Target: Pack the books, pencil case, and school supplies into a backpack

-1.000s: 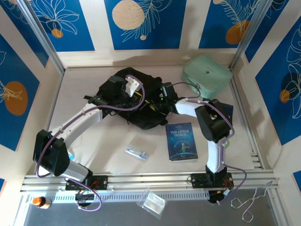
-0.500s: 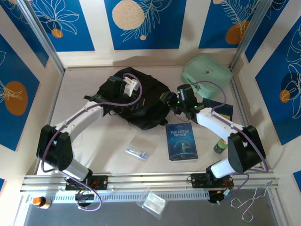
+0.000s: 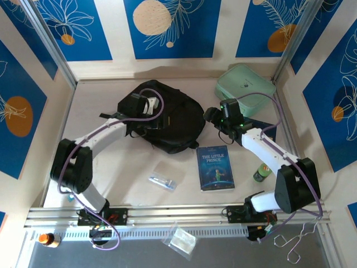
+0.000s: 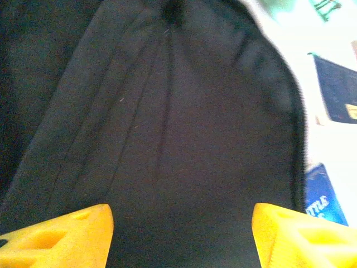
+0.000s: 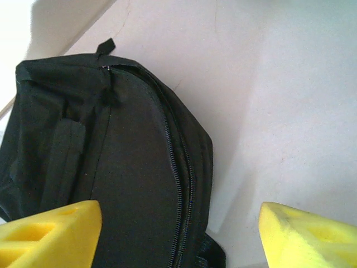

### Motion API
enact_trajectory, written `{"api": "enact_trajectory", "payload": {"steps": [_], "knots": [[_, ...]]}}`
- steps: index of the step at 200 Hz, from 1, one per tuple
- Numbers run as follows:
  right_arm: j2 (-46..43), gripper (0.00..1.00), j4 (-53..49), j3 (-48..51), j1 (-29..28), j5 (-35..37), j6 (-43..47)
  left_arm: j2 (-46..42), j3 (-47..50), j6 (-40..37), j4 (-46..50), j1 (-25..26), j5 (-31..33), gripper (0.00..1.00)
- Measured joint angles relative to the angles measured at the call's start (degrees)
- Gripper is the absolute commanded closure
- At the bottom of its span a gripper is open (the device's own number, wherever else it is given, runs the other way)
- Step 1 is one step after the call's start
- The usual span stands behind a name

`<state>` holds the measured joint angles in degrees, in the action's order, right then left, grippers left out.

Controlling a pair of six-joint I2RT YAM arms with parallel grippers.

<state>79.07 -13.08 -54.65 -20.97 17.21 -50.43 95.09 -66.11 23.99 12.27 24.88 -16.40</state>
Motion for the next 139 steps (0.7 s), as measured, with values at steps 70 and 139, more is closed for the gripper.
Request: {"api": "enact_trajectory", "payload": {"steps": [70, 139], "knots": [[1.0, 0.17, -2.8, 0.0, 1.5, -0.3, 0.7, 10.2, -1.9, 1.6, 1.9, -1.1, 5.9, 0.36], [-1.4, 0.21, -6.1, 6.0, 1.9, -6.2, 0.7, 16.1, -11.5, 0.0, 5.9, -11.7, 9.1, 0.31]]}}
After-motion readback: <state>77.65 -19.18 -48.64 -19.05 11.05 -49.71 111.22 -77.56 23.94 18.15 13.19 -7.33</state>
